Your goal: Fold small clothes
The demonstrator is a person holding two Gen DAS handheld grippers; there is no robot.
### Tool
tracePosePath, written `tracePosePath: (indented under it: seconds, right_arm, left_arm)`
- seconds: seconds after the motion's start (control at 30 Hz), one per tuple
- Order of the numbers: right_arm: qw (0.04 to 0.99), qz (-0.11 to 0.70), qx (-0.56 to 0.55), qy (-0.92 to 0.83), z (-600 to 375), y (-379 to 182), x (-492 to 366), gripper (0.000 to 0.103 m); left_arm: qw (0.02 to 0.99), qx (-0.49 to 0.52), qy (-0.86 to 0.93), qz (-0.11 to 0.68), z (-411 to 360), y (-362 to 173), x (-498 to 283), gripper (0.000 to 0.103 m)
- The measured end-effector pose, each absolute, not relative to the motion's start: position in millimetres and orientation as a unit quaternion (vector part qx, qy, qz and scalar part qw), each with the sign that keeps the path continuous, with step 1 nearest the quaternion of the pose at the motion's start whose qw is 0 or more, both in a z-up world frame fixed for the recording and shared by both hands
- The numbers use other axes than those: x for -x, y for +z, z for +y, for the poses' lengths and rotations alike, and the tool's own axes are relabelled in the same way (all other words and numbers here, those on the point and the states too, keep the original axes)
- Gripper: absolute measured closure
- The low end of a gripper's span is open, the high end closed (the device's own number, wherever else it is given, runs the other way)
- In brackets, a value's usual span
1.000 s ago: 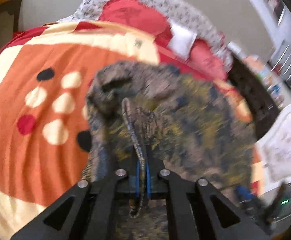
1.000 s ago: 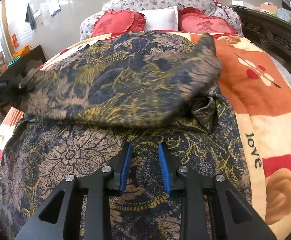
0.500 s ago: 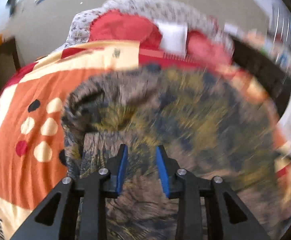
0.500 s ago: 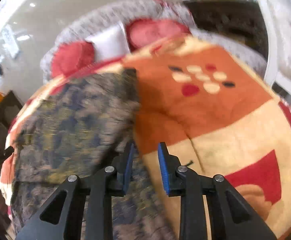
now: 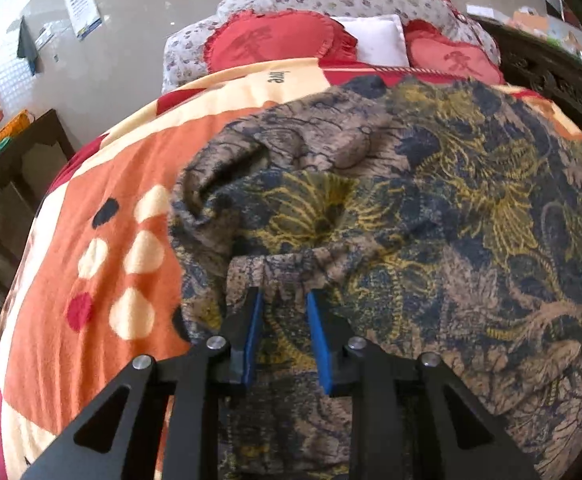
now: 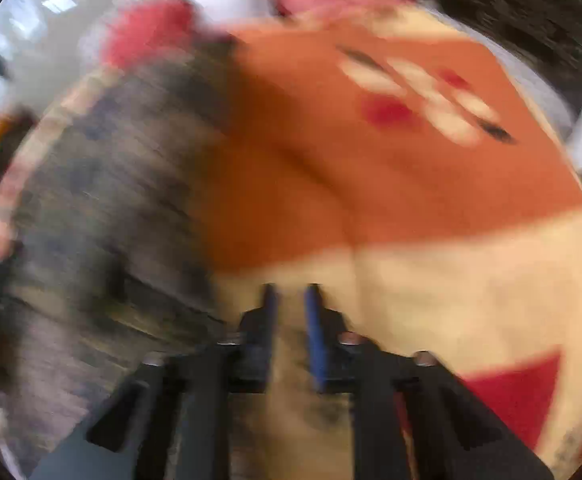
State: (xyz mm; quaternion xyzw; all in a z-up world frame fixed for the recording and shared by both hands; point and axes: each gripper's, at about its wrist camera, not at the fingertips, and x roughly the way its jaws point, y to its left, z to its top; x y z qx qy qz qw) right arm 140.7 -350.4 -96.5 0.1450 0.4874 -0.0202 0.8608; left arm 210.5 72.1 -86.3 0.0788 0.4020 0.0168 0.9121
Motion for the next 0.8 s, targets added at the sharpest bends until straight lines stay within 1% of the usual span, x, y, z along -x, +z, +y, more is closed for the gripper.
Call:
tracePosePath:
  seconds: [0.07,0.2,0.23,0.27,0.33,0.37,0.47,0.57,0.6,0.67,0.73,0.8]
  right_arm:
    - [0.869,0.474,-0.141,-0.029,-354.0,-87.3,-127.2,0.092]
    - [0.901,0.414,-0.128,-0.008,-335.1,-51.1,-103.9,0.091]
    - [0.907,0.401,-0.129,0.007,-325.0,-43.1,-100.9,0.090]
    - [0.915,0.381,-0.131,0.032,-308.1,-34.3,-97.2,0.090]
    - [0.921,0.361,-0.132,0.062,-272.6,-27.4,-100.5,0.085]
    - [0.922,0.357,-0.130,0.075,-250.7,-28.9,-102.2,0.084]
    - [0.919,0.370,-0.096,0.093,-198.7,-48.1,-110.1,0.084]
    - [0.912,0.403,-0.024,0.079,-166.5,-78.7,-108.5,0.084]
    - [0.912,0.402,-0.014,0.074,-162.6,-78.6,-107.6,0.084]
    - [0.916,0.395,-0.013,0.074,-165.6,-77.6,-102.9,0.084]
    - [0.912,0.401,-0.025,0.078,-168.9,-81.9,-104.5,0.084]
    - [0.910,0.403,-0.039,0.082,-173.8,-83.5,-106.5,0.084]
  left_arm:
    - [0.913,-0.068,0.029,0.401,81.9,-82.3,-210.9,0.082]
    - [0.923,0.010,0.030,0.384,130.1,-61.2,-192.9,0.081]
    - [0.925,0.036,0.013,0.378,143.2,-55.9,-184.2,0.080]
    - [0.924,0.049,-0.004,0.379,148.9,-53.3,-180.1,0.075]
    - [0.918,0.067,-0.041,0.389,152.8,-51.6,-177.2,0.073]
    - [0.914,0.077,-0.066,0.394,152.0,-50.9,-177.5,0.073]
    - [0.908,0.091,-0.113,0.393,141.2,-46.6,-181.2,0.072]
    - [0.894,0.093,-0.111,0.424,135.6,-61.0,-197.2,0.071]
    - [0.888,0.102,-0.110,0.434,137.1,-66.8,-204.3,0.071]
    - [0.878,0.118,-0.118,0.448,139.6,-73.8,-215.9,0.071]
    - [0.870,0.132,-0.133,0.457,141.9,-74.1,-220.6,0.064]
    - [0.875,0.115,-0.124,0.453,143.5,-68.9,-223.4,0.063]
